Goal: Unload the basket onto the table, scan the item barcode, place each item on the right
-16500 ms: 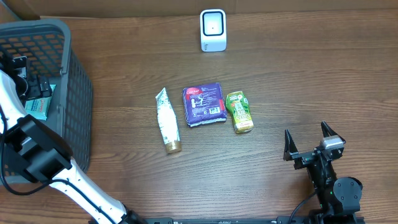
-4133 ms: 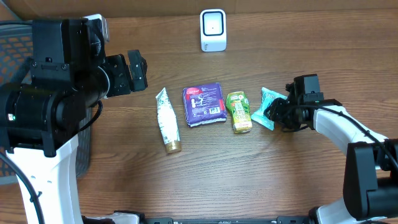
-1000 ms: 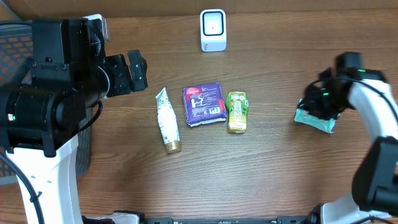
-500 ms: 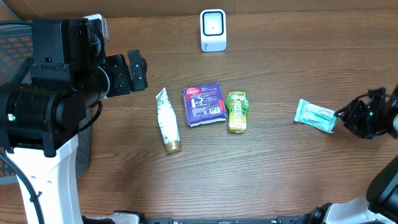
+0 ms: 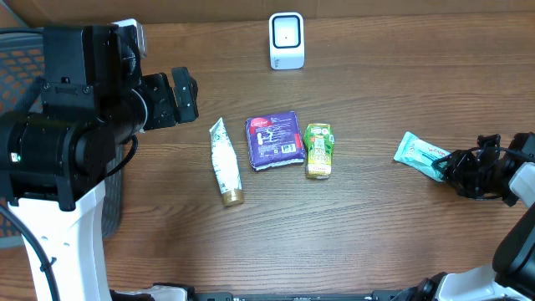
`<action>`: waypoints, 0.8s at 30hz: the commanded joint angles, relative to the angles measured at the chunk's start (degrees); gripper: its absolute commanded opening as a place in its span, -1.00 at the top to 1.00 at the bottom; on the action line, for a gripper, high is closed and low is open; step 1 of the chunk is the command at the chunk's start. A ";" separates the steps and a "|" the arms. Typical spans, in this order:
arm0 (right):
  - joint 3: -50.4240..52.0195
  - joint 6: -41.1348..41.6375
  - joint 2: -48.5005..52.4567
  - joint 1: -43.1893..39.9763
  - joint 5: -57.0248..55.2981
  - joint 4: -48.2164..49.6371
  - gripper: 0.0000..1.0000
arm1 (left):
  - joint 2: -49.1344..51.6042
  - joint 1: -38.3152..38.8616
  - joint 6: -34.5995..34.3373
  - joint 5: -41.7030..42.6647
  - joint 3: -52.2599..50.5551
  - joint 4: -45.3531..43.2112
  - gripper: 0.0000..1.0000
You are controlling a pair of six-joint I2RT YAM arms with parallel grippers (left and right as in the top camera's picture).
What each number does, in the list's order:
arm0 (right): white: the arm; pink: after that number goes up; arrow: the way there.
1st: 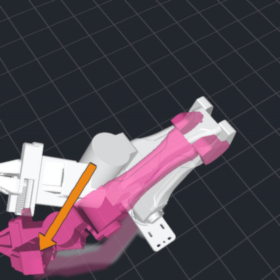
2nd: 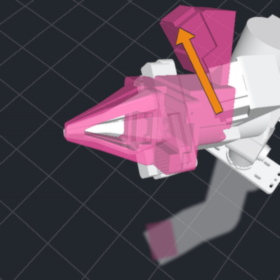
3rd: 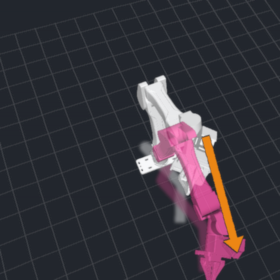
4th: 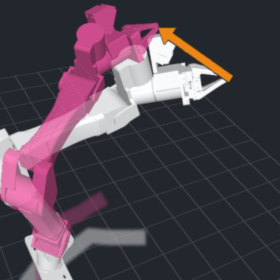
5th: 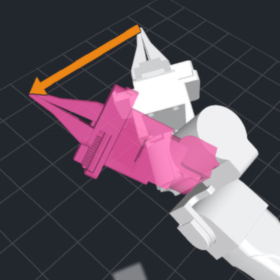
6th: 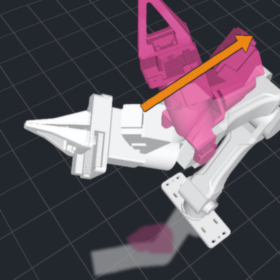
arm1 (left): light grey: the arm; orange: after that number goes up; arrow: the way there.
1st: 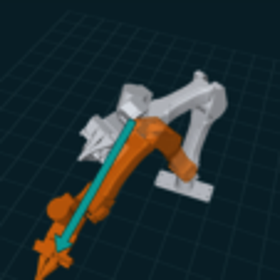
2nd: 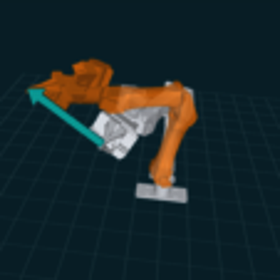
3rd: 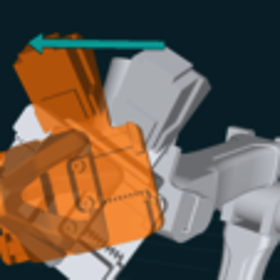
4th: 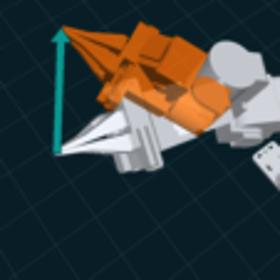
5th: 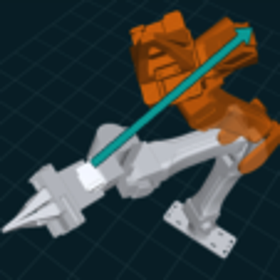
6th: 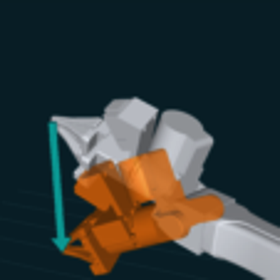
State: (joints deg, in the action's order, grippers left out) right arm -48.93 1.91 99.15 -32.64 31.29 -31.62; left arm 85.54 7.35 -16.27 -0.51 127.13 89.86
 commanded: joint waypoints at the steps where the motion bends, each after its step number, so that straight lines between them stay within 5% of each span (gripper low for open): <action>1: 2.40 1.51 1.16 -0.11 0.70 2.47 0.02 | 0.33 -0.26 0.87 -0.52 0.46 -0.04 -0.99; 7: 2.86 1.51 2.89 0.24 4.50 6.73 0.07 | 0.33 -0.26 0.87 -0.52 0.46 -0.04 -1.00; 12: 2.80 3.56 2.89 0.74 7.96 8.41 0.91 | 0.33 -0.26 0.85 -0.52 0.46 -0.04 -1.00; 24: -4.61 3.85 -3.58 1.36 11.15 -2.56 0.93 | 0.33 -0.26 0.87 -0.52 0.46 -0.04 -0.99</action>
State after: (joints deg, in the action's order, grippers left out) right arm -49.67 6.00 100.33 -32.03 41.52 -32.97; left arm 85.54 7.35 -16.27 -0.51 127.13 89.86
